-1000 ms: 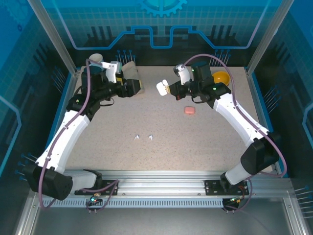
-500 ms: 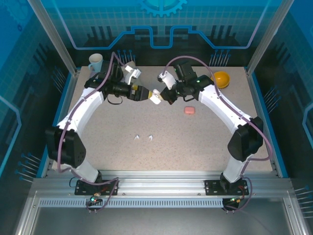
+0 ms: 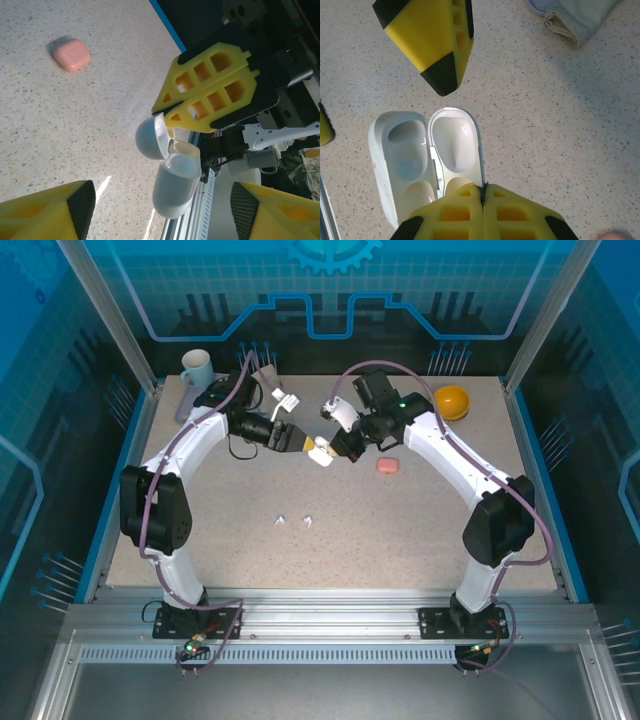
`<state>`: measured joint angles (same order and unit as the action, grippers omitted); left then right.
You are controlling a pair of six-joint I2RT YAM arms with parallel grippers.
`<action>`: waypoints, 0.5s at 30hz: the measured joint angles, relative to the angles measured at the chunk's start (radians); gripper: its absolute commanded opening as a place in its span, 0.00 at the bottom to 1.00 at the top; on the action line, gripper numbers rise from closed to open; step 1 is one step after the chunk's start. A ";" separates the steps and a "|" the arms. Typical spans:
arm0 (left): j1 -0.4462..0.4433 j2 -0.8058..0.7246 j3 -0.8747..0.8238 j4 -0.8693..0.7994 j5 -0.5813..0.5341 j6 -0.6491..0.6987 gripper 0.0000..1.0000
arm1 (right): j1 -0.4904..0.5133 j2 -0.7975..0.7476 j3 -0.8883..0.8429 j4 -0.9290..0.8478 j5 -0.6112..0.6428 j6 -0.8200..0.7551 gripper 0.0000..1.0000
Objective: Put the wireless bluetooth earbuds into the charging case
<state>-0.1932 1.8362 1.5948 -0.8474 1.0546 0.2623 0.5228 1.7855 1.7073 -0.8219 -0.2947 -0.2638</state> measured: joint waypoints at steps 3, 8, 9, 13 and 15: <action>-0.014 0.017 0.008 -0.021 0.018 0.015 0.68 | 0.000 0.001 0.000 0.000 -0.012 0.000 0.00; -0.046 0.049 0.009 -0.057 0.037 0.045 0.64 | 0.000 0.005 0.000 0.000 -0.028 0.000 0.00; -0.050 0.053 0.009 -0.062 0.040 0.051 0.63 | 0.000 0.006 0.000 0.000 -0.028 0.000 0.00; -0.052 0.055 0.010 -0.075 0.048 0.060 0.58 | -0.001 0.010 0.000 0.000 -0.028 0.000 0.00; -0.052 0.056 0.010 -0.081 0.055 0.063 0.55 | -0.002 0.011 0.000 0.000 -0.028 0.000 0.00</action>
<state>-0.2451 1.8919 1.6043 -0.9283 1.1091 0.3256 0.5209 1.7962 1.7077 -0.8215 -0.3229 -0.2638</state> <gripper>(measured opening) 0.574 0.045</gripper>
